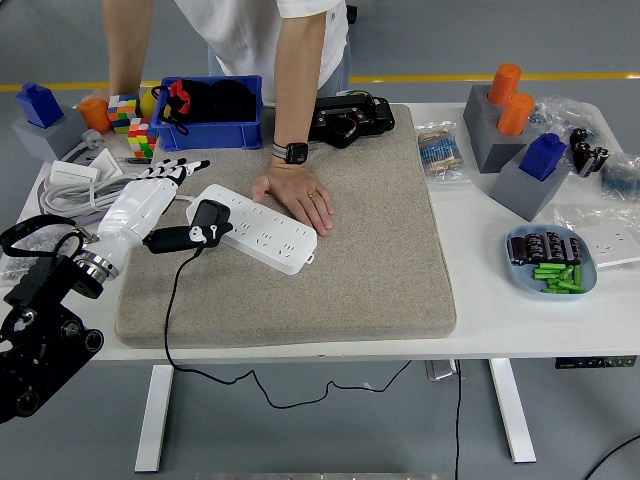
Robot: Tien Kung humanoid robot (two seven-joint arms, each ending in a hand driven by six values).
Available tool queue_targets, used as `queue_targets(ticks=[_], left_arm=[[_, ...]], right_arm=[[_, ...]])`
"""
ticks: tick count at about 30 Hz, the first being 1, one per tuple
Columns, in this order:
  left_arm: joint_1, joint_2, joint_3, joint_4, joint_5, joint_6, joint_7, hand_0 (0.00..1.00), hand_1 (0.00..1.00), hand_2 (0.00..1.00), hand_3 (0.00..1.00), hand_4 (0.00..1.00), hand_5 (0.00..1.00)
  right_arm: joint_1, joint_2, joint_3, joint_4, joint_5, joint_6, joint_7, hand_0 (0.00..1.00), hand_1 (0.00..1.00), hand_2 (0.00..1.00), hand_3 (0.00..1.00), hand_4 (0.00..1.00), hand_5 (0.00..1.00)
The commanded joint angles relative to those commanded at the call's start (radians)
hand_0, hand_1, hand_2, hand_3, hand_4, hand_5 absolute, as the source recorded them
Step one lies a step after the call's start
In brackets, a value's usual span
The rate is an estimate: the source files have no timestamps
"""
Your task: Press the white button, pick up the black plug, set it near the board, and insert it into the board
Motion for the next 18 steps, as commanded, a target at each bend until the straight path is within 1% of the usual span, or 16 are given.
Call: queue_targets(ticks=[5,6,9,14,17,18], left_arm=[[0.007,0.000,0.011,0.022,0.034,-0.018,0.023,0.955,0.951,0.872,0.869,0.941,0.781],[0.009,0.000,0.013,0.024,0.037,-0.020,0.024,0.963,0.969,0.904,0.861,0.936,0.788],[0.014,0.003,0.020,0.033,0.046,-0.027,0.030,0.963,0.969,0.904,0.861,0.936,0.788],[0.012,0.007,0.033,0.032,0.042,-0.029,0.030,0.965,0.968,0.894,0.856,0.918,0.773],[0.009,0.005,0.039,0.031,0.040,-0.028,0.030,0.965,0.968,0.894,0.856,0.918,0.773],[0.008,0.004,0.041,0.031,0.040,-0.028,0.031,0.965,0.966,0.890,0.852,0.905,0.765]], right_arm=[[0.001,-0.002,-0.004,0.003,0.000,-0.001,0.001,0.704,0.614,0.624,0.597,0.633,0.351],[0.001,-0.002,-0.004,0.003,0.001,-0.002,0.002,0.704,0.618,0.624,0.597,0.633,0.350],[0.000,-0.003,-0.008,0.002,0.001,-0.003,0.002,0.704,0.618,0.624,0.597,0.633,0.350],[-0.001,-0.004,-0.008,0.001,0.001,-0.003,0.002,0.703,0.616,0.624,0.597,0.633,0.350],[-0.001,-0.004,-0.010,0.001,0.001,-0.003,0.002,0.703,0.616,0.624,0.597,0.633,0.350],[-0.001,-0.004,-0.010,0.001,0.002,-0.003,0.002,0.703,0.616,0.624,0.597,0.633,0.350]])
